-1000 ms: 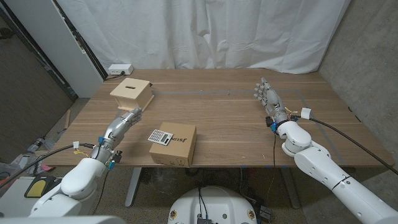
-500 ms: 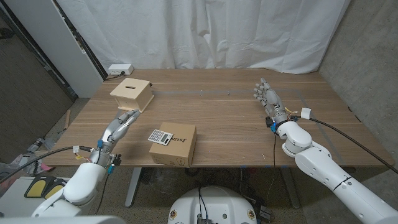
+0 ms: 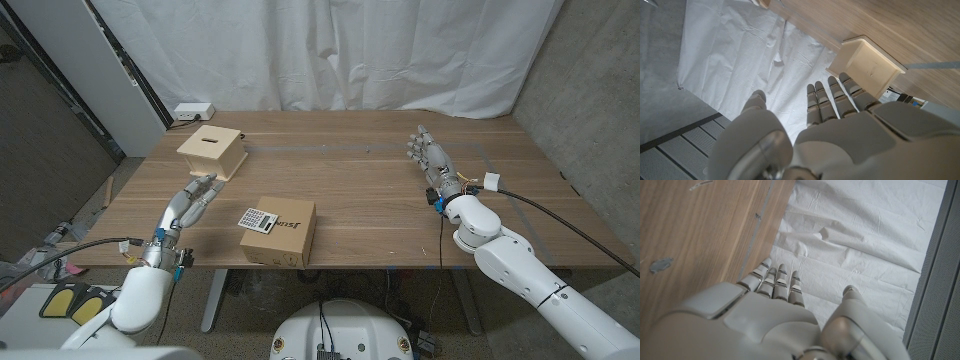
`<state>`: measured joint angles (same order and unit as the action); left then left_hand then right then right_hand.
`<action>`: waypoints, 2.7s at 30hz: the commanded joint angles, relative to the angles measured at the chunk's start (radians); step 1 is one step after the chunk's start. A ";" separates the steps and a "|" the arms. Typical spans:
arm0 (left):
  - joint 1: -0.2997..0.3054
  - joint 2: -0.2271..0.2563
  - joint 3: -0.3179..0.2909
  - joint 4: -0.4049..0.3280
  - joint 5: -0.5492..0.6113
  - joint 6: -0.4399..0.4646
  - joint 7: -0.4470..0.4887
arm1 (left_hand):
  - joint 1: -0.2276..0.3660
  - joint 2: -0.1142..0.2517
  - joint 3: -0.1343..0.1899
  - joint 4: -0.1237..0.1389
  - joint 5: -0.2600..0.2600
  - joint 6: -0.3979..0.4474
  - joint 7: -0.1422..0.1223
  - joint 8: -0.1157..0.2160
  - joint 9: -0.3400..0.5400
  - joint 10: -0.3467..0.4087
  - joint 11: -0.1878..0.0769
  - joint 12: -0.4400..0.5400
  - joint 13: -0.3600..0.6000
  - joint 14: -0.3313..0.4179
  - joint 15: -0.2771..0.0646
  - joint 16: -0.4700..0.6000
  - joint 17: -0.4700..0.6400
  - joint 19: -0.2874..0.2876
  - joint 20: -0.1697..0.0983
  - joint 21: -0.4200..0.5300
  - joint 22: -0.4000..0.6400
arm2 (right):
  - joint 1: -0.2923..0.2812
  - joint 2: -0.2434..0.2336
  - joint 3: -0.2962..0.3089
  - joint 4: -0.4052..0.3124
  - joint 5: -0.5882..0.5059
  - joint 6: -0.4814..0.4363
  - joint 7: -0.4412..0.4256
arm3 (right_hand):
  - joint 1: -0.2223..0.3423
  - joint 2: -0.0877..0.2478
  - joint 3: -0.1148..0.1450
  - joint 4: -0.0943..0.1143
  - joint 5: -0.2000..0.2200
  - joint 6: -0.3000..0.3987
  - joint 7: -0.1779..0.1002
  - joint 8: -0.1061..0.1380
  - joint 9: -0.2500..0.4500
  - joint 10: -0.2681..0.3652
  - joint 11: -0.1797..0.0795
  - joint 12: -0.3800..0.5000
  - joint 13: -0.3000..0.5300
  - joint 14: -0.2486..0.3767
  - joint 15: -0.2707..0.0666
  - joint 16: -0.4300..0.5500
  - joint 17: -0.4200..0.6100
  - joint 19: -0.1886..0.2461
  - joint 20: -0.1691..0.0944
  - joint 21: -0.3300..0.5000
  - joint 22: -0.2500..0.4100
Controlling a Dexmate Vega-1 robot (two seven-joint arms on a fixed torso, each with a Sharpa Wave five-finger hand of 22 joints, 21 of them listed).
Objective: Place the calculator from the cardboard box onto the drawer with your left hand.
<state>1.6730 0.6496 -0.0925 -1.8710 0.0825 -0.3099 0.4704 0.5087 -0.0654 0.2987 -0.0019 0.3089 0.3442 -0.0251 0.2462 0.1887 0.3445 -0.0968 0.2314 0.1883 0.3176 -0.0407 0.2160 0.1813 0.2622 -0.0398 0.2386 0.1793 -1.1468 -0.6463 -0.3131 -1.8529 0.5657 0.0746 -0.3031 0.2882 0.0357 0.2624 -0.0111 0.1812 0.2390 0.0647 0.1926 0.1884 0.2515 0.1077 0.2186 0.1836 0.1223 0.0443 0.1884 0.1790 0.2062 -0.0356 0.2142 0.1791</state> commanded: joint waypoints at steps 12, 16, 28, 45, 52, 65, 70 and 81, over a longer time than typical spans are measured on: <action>-0.015 -0.020 0.043 0.028 0.332 0.034 0.245 | 0.032 -0.005 0.004 -0.017 0.013 0.027 -0.013 0.004 0.001 0.026 -0.018 0.005 0.005 0.023 -0.045 -0.001 0.001 0.019 -0.024 -0.003 0.000 | -0.038 -0.004 0.026 -0.023 -0.008 0.028 -0.015 | 0.002 0.015 0.002 -0.010 0.005 0.008 0.000 0.005 0.004 0.010 -0.002 0.003 0.006 0.012 -0.002 -0.002 0.004 0.008 -0.003 -0.002 0.006; -0.010 -0.023 0.051 0.047 0.370 0.041 0.301 | 0.046 -0.007 0.005 -0.025 0.022 0.061 -0.025 0.011 0.002 0.053 -0.033 0.007 0.005 0.047 -0.059 0.002 0.002 0.028 -0.030 -0.006 0.000 | -0.039 -0.002 0.023 -0.030 -0.009 0.024 -0.016 | 0.002 0.015 0.001 -0.011 0.005 0.008 0.000 0.005 0.004 0.011 -0.004 0.003 0.006 0.013 -0.001 -0.002 0.004 0.008 -0.003 -0.002 0.006; 0.029 -0.003 0.047 0.041 0.441 0.112 0.390 | 0.057 -0.014 0.003 -0.033 0.032 0.084 -0.033 0.016 0.001 0.079 -0.043 0.007 0.006 0.071 -0.066 0.004 0.002 0.042 -0.037 -0.006 0.000 | -0.040 -0.001 0.018 -0.054 -0.018 0.005 -0.029 | 0.002 0.015 0.001 -0.012 0.005 0.013 -0.001 0.006 0.004 0.016 -0.002 0.005 0.006 0.016 -0.003 -0.001 0.004 0.010 -0.004 -0.003 0.006; 0.037 0.047 0.063 0.039 0.511 0.223 0.463 | 0.114 -0.037 0.008 -0.071 0.052 0.093 -0.055 0.012 0.001 0.090 -0.075 -0.006 0.006 0.082 -0.089 -0.006 0.000 0.052 -0.042 -0.013 -0.001 | -0.075 0.001 0.077 -0.090 -0.030 0.028 -0.086 | 0.002 0.016 0.000 -0.014 0.004 0.020 -0.002 0.009 0.004 0.019 -0.002 0.005 0.006 0.021 -0.002 0.000 0.004 0.014 -0.002 -0.002 0.006; 0.042 0.062 0.080 0.030 0.535 0.278 0.489 | 0.141 -0.047 0.010 -0.088 0.060 0.082 -0.063 0.004 0.002 0.079 -0.081 -0.018 0.007 0.066 -0.096 -0.017 0.000 0.040 -0.048 -0.022 -0.001 | -0.106 -0.006 0.121 -0.124 -0.042 0.035 -0.116 | 0.001 0.016 -0.001 -0.015 0.004 0.023 -0.002 0.009 0.004 0.023 -0.001 0.006 0.006 0.024 -0.005 0.001 0.004 0.016 -0.003 -0.002 0.006; 0.050 0.117 0.106 0.021 0.578 0.382 0.499 | 0.187 -0.064 0.012 -0.117 0.079 0.065 -0.076 -0.006 0.002 0.071 -0.088 -0.028 0.008 0.051 -0.101 -0.026 0.000 0.028 -0.054 -0.031 -0.001 | -0.135 0.009 0.166 -0.154 -0.048 0.026 -0.146 | -0.003 0.016 -0.004 -0.014 0.004 0.027 -0.002 0.010 0.004 0.027 -0.001 0.007 0.006 0.027 -0.003 0.002 0.005 0.019 -0.003 -0.002 0.006; 0.059 0.146 0.109 0.009 0.599 0.420 0.504 | 0.209 -0.069 0.013 -0.128 0.087 0.043 -0.079 -0.015 0.003 0.058 -0.090 -0.034 0.008 0.041 -0.099 -0.029 0.000 0.019 -0.050 -0.035 0.000 | -0.136 0.017 0.166 -0.154 -0.051 0.027 -0.145 | -0.004 0.015 -0.004 -0.015 0.004 0.027 -0.002 0.010 0.004 0.027 -0.001 0.007 0.006 0.027 -0.003 0.001 0.005 0.019 -0.002 -0.002 0.006; 0.093 0.183 0.108 -0.024 0.638 0.480 0.526 | 0.232 -0.077 0.011 -0.139 0.100 0.020 -0.089 -0.025 0.004 0.036 -0.098 -0.042 0.010 0.022 -0.104 -0.033 0.001 0.002 -0.055 -0.041 0.000 | -0.140 0.029 0.164 -0.159 -0.059 0.024 -0.148 | -0.006 0.015 -0.006 -0.015 0.004 0.028 -0.002 0.009 0.004 0.028 0.000 0.007 0.006 0.028 -0.003 0.001 0.005 0.020 -0.002 -0.003 0.006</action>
<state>1.7398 0.7953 0.0101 -1.8684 0.6801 0.1062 0.9792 0.7312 -0.1432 0.3100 -0.1327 0.4015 0.3732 -0.1161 0.2254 0.1885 0.3838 -0.1922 0.1922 0.1934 0.3448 -0.0405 0.1880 0.1817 0.2731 -0.0375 0.1995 0.1770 -1.2805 -0.6288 -0.1528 -2.0048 0.5144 0.1022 -0.4459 0.2854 0.0490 0.2567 -0.0248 0.1811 0.2560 0.0659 0.1967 0.1884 0.2720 0.1091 0.2225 0.1888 0.1443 0.0409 0.1884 0.1790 0.2170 -0.0356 0.2143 0.1836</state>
